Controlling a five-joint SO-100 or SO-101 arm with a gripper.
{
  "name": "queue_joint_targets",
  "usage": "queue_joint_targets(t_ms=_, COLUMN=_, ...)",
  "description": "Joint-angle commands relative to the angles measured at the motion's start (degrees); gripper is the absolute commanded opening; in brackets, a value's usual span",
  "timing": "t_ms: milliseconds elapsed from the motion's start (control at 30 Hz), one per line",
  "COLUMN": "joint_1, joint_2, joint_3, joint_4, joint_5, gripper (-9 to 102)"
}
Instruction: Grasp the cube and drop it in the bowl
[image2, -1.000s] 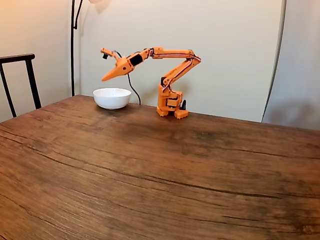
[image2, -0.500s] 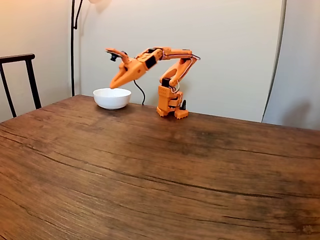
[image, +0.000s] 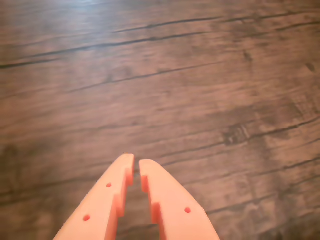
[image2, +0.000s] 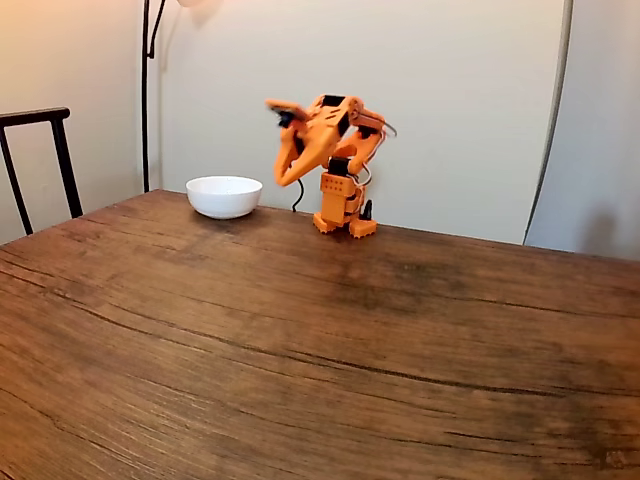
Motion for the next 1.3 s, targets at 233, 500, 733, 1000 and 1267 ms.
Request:
queue_joint_targets(t_ms=233, joint_1=-9.93, joint_2=22.50, joint_3=1.93, joint_4=20.74, joint_5=0.26, gripper=0)
queue_joint_targets(t_ms=500, joint_1=-15.47, joint_2=22.59, joint_3=11.07, joint_4=20.65, joint_5=0.26, gripper=0)
queue_joint_targets(t_ms=733, joint_1=-15.47, joint_2=22.59, joint_3=17.49, joint_4=19.95, joint_5=0.26, gripper=0)
queue_joint_targets(t_ms=1000, joint_1=-14.68, joint_2=22.50, joint_3=26.10, joint_4=14.68, joint_5=-0.53, gripper=0)
queue_joint_targets(t_ms=1267, joint_1=-14.50, joint_2=22.50, joint_3=26.10, joint_4=21.27, joint_5=-0.62, gripper=0)
